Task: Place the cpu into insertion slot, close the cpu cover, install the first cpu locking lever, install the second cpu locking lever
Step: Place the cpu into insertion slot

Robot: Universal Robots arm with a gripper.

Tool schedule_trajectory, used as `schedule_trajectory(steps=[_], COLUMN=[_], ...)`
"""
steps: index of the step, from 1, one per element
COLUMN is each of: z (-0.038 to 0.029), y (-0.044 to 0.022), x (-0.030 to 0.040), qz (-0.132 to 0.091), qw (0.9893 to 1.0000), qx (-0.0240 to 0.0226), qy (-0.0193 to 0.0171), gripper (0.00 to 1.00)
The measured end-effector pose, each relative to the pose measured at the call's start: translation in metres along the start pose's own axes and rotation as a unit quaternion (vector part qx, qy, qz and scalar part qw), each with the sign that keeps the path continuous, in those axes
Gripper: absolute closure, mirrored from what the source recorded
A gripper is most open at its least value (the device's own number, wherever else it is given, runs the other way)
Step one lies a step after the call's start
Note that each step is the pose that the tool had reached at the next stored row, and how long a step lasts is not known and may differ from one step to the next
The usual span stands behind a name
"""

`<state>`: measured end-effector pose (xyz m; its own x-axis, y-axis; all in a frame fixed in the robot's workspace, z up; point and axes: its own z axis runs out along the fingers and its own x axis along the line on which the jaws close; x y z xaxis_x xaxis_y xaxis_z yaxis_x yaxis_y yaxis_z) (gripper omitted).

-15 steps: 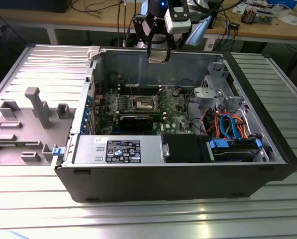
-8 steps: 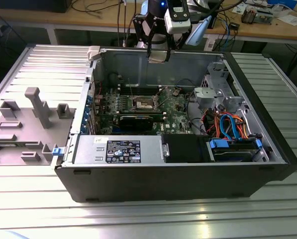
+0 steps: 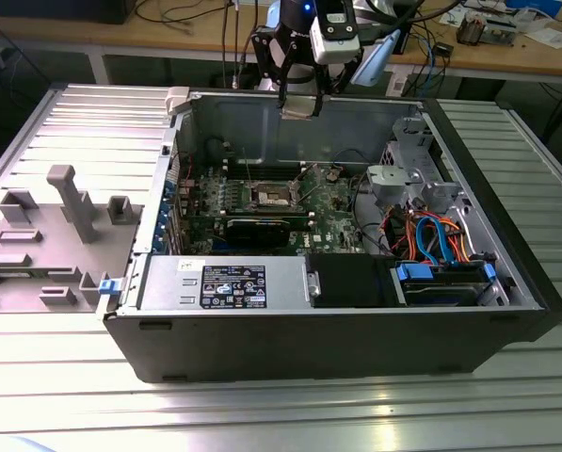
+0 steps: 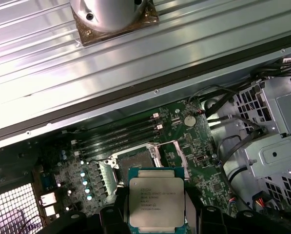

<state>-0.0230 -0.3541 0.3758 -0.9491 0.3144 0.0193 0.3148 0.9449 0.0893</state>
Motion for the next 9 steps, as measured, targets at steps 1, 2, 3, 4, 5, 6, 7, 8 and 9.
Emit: schedule_trajectory(steps=[1,2,3,4,5,6,7,8,9], z=[0.0000,0.0000,0.0000,0.0000,0.0000,0.0000,0.0000,0.0000,0.0000], y=[0.0000,-0.0001,-0.0001,-0.0002,-0.0003,-0.0003,-0.0003,-0.0004,-0.0004], x=[0.0000,0.0002,0.0005,0.0005,0.0008,0.0009,0.0010,0.0011,0.0012], qz=[0.001,0.003,0.004,0.006,0.007,0.008,0.009,0.010,0.012], qw=[1.0000,1.0000,1.0000,1.0000,1.0000,1.0000,1.0000,0.9999,0.9999], qx=[0.0000,0.0000,-0.0001,-0.0001,-0.0001,-0.0002,-0.0002,-0.0002,-0.0002], qy=[-0.0001,-0.0003,-0.0004,-0.0005,-0.0006,-0.0007,-0.0008,-0.0009,-0.0011], gripper=[0.45,0.45,0.45,0.45,0.45,0.45,0.45,0.45,0.45])
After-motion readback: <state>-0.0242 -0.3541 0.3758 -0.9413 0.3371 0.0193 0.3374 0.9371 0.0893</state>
